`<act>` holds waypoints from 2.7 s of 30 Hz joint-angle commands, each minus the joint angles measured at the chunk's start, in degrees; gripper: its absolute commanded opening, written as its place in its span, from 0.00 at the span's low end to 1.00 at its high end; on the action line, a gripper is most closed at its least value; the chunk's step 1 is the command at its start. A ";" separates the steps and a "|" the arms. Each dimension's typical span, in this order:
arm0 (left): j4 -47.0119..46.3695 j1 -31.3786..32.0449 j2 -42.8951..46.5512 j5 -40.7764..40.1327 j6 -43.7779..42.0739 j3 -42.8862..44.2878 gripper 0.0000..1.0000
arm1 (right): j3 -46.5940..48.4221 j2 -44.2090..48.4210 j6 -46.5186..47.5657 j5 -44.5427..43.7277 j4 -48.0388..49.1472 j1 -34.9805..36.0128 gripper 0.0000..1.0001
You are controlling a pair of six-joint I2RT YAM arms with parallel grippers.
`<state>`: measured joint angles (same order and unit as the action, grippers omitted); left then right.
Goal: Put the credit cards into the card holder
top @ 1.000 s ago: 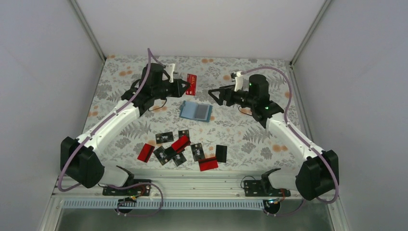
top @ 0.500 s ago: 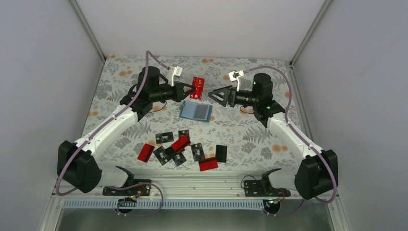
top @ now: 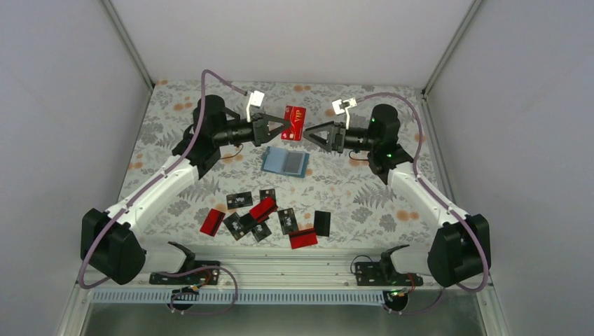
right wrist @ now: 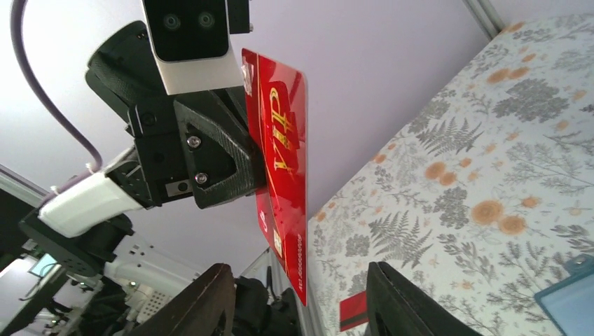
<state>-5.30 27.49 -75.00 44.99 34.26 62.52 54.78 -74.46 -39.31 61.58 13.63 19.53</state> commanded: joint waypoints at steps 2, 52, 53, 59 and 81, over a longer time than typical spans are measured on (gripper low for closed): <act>-7.13 -0.22 1.23 3.66 3.27 -1.59 0.02 | 1.97 -1.16 -4.27 3.12 6.75 -0.10 0.45; -8.63 0.55 5.08 -2.60 0.33 -9.27 0.15 | 7.69 -1.00 3.17 -2.81 -7.56 3.58 0.04; -8.22 0.57 5.09 -3.20 -0.04 -9.67 0.17 | 7.11 -0.89 3.23 -3.37 -8.17 3.22 0.04; -0.91 0.57 5.16 -11.57 -5.12 -10.97 0.31 | 5.40 -0.95 4.08 -9.35 -17.46 0.90 0.04; 14.77 1.89 -15.27 -43.23 -20.12 -5.82 0.51 | 4.74 -18.91 2.29 -15.20 -29.45 0.49 0.04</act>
<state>7.73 29.10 -85.27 5.13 17.52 52.07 56.88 -90.04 -36.45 46.04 -14.31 19.40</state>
